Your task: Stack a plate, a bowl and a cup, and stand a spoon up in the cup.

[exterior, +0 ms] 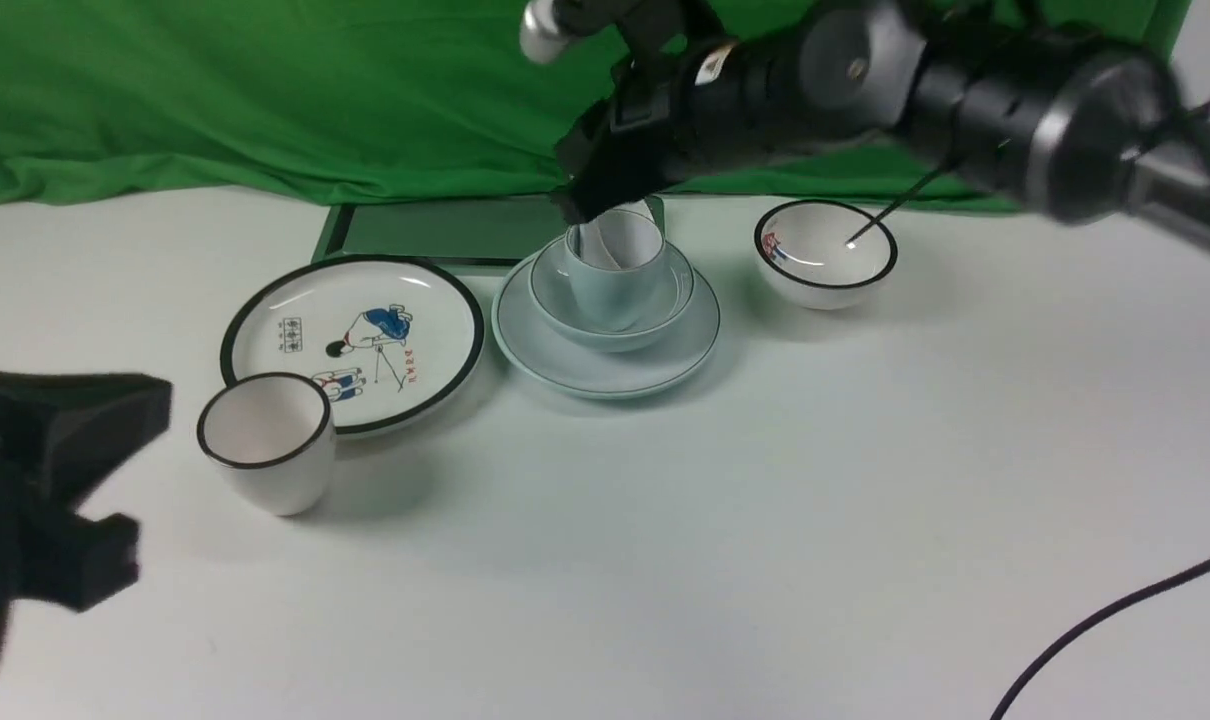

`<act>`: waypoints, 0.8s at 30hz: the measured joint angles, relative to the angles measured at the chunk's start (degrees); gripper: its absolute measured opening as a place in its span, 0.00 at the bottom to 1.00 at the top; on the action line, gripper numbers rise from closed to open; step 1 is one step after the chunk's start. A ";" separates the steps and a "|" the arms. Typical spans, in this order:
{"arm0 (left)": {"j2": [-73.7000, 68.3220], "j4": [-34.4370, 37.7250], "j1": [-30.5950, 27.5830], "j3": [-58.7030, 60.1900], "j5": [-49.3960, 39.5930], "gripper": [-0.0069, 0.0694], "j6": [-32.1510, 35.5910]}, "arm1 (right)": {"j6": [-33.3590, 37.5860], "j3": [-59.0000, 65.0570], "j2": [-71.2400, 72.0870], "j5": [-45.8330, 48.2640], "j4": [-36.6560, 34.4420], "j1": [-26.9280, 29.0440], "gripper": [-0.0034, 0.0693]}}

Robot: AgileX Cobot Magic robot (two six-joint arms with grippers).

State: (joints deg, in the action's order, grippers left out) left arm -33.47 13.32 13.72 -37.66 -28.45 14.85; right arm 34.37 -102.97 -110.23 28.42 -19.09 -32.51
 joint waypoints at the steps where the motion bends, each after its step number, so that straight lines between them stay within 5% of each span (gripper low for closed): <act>1: 3.07 0.00 0.00 1.24 1.69 0.05 0.29 | -2.85 -0.02 2.78 4.09 4.48 0.00 0.12; 7: 20.04 -0.42 0.00 10.61 11.79 0.05 0.63 | -13.65 0.30 17.86 24.03 24.95 0.00 0.06; 14: 32.36 -0.60 0.00 19.58 19.91 0.05 0.67 | -21.26 10.95 34.69 30.73 32.84 0.05 0.06; 18: 33.47 -1.52 0.00 22.32 22.67 0.05 0.67 | -27.18 28.30 47.16 26.95 33.47 0.09 0.06; 24: 33.47 -1.69 0.00 22.61 23.29 0.05 0.67 | -34.68 55.21 60.65 9.03 32.65 0.09 0.06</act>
State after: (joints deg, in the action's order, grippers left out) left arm 0.00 11.63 13.72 -15.04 -5.16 15.52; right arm -0.30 -47.76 -49.58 37.44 13.56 -32.43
